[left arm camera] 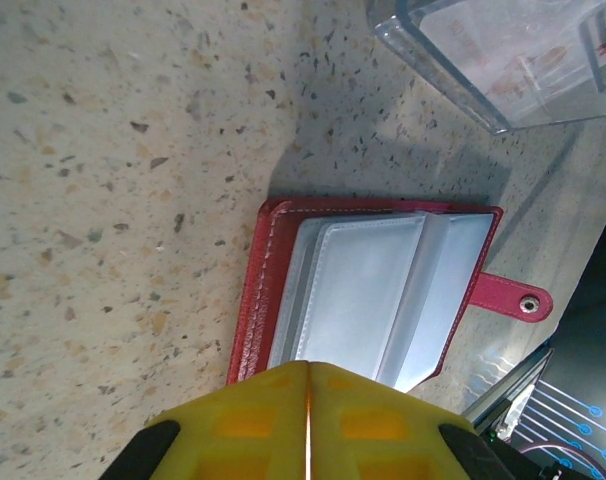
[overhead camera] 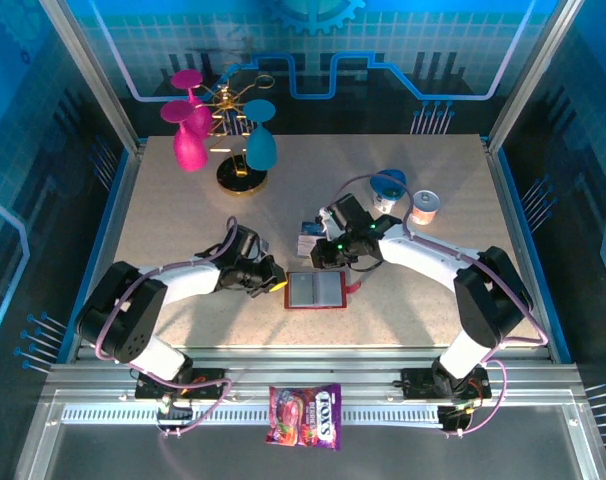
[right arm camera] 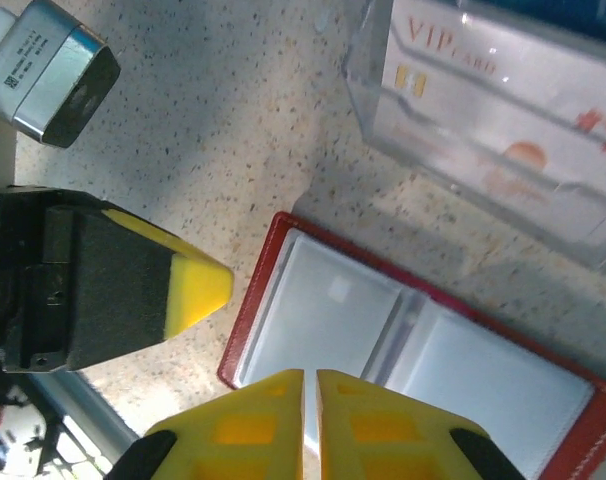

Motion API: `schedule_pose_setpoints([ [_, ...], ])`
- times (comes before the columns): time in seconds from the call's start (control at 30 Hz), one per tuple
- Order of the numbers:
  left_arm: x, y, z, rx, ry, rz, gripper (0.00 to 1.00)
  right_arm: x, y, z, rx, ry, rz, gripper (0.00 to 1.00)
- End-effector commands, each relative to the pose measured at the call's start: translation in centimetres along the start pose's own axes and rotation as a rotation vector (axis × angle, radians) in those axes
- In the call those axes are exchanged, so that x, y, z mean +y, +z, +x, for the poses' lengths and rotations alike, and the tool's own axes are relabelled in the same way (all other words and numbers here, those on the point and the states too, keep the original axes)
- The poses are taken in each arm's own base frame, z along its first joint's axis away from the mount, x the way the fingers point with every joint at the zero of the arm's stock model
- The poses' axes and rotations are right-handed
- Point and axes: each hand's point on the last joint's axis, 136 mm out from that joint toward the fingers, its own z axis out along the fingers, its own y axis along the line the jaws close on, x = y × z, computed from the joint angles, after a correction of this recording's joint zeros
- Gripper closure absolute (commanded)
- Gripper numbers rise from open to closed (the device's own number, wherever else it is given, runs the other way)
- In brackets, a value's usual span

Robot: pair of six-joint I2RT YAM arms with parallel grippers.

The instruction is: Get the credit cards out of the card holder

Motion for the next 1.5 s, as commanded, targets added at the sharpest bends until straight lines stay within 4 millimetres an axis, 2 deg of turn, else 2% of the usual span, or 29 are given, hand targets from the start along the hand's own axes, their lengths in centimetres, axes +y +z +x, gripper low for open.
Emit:
schedule_pose_setpoints([
  [0.0, -0.8, 0.4, 0.1, 0.017, 0.002, 0.029, 0.92, 1.2, 1.1, 0.9, 0.049, 0.073, -0.082, 0.85],
  [0.2, 0.1, 1.0, 0.9, 0.045, -0.008, 0.007, 0.93, 0.8, 2.6, 2.3, 0.095, 0.121, -0.110, 0.83],
  [0.63, 1.6, 1.6, 1.7, 0.065, -0.034, -0.018, 0.93, 0.3, 4.2, 3.9, 0.160, 0.146, -0.103, 0.81],
  [1.47, 1.9, 1.5, 1.7, 0.067, -0.021, -0.043, 0.93, 0.4, 6.6, 5.5, 0.250, 0.170, -0.102, 0.78],
])
